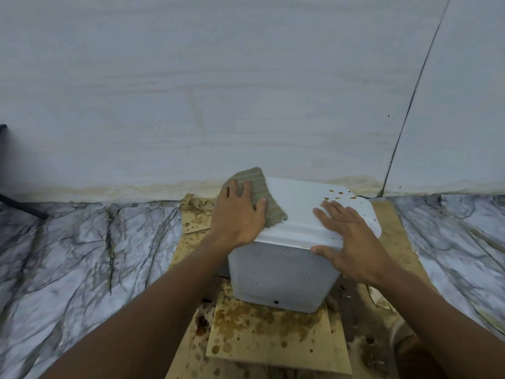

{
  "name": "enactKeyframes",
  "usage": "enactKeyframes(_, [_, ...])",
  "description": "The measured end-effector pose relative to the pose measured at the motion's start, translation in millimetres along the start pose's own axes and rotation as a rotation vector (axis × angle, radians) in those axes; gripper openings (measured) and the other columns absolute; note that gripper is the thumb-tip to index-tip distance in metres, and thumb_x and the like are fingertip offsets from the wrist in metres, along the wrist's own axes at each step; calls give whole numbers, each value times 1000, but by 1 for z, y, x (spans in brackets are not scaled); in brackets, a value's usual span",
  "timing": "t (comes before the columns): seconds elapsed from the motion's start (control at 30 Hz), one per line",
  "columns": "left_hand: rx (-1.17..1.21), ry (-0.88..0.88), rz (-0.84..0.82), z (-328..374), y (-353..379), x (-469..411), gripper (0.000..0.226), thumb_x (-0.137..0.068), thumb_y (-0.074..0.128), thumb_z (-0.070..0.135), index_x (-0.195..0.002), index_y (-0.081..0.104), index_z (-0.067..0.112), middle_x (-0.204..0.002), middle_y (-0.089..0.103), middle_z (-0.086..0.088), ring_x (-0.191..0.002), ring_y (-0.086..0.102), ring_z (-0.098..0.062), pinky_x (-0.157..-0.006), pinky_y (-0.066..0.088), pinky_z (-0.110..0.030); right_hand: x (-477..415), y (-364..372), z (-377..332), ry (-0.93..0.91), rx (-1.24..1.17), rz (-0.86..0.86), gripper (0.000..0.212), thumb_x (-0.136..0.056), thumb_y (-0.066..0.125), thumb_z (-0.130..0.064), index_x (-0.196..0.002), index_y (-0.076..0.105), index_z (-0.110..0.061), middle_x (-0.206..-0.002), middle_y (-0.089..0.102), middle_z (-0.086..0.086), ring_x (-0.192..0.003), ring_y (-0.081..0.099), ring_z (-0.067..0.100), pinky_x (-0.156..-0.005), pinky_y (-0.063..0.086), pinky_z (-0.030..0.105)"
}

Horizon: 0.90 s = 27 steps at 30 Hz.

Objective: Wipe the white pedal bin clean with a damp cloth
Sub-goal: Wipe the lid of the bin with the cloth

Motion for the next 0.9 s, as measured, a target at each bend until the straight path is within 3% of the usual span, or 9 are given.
enactKeyframes(0.2, [97,-22,-49,-9,0,-29,67,-101,29,58,-158,21,23,-166,14,-8,-149,22,-33,-121,24,-46,-1,-3,4,-2,-18,5,81,-86,70,-47,-154,29,-28,-164,15,-4,-149,2,3,-118,-10,19])
enactKeyframes(0.37, [125,-17,102,-4,5,18,62,-106,23,49,-158,21,16,-166,13,-15,-151,12,-31,-123,9,-40,-2,-3,1,10,-52,-2,82,-85,74,-44,-153,32,-26,-165,17,-3,-152,6,9,-120,-6,23])
enactKeyframes(0.5, [73,-48,225,11,22,48,67,-105,17,53,-158,20,12,-165,12,-19,-151,6,-34,-125,4,-46,1,-5,3,26,-58,-3,83,-84,74,-45,-153,33,-25,-165,17,-2,-153,6,9,-120,-6,23])
enactKeyframes(0.6, [18,-69,202,22,36,62,70,-104,15,54,-159,7,11,-166,-2,-21,-151,-8,-40,-124,0,-52,0,-5,5,33,-56,1,83,-84,75,-45,-153,33,-26,-164,18,-2,-152,8,9,-120,-5,23])
enactKeyframes(0.7, [-73,100,156,34,51,70,68,-106,10,52,-159,-7,15,-165,-17,-17,-150,-26,-35,-123,-8,-54,-2,-4,4,25,-55,8,84,-82,77,-43,-152,35,-24,-164,19,-1,-152,10,11,-122,-2,26])
enactKeyframes(0.8, [-98,275,121,42,46,56,64,-105,8,54,-161,6,22,-168,-1,-10,-154,-12,-26,-124,-8,-47,-2,-6,3,12,-61,8,82,-83,77,-39,-152,36,-24,-164,21,1,-153,11,14,-123,0,29])
enactKeyframes(0.9, [-95,241,55,37,27,26,63,-102,9,59,-159,13,32,-168,9,-3,-155,1,-22,-125,-3,-43,-2,-6,0,5,-52,-2,82,-84,76,-42,-152,34,-24,-164,20,2,-153,10,14,-122,-3,26])
Point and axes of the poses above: each hand's wrist, its own x-axis away from the middle knuckle, its own y-axis out of the palm, z = x × y, the point moved 2 cm from there along -x, towards the middle knuckle
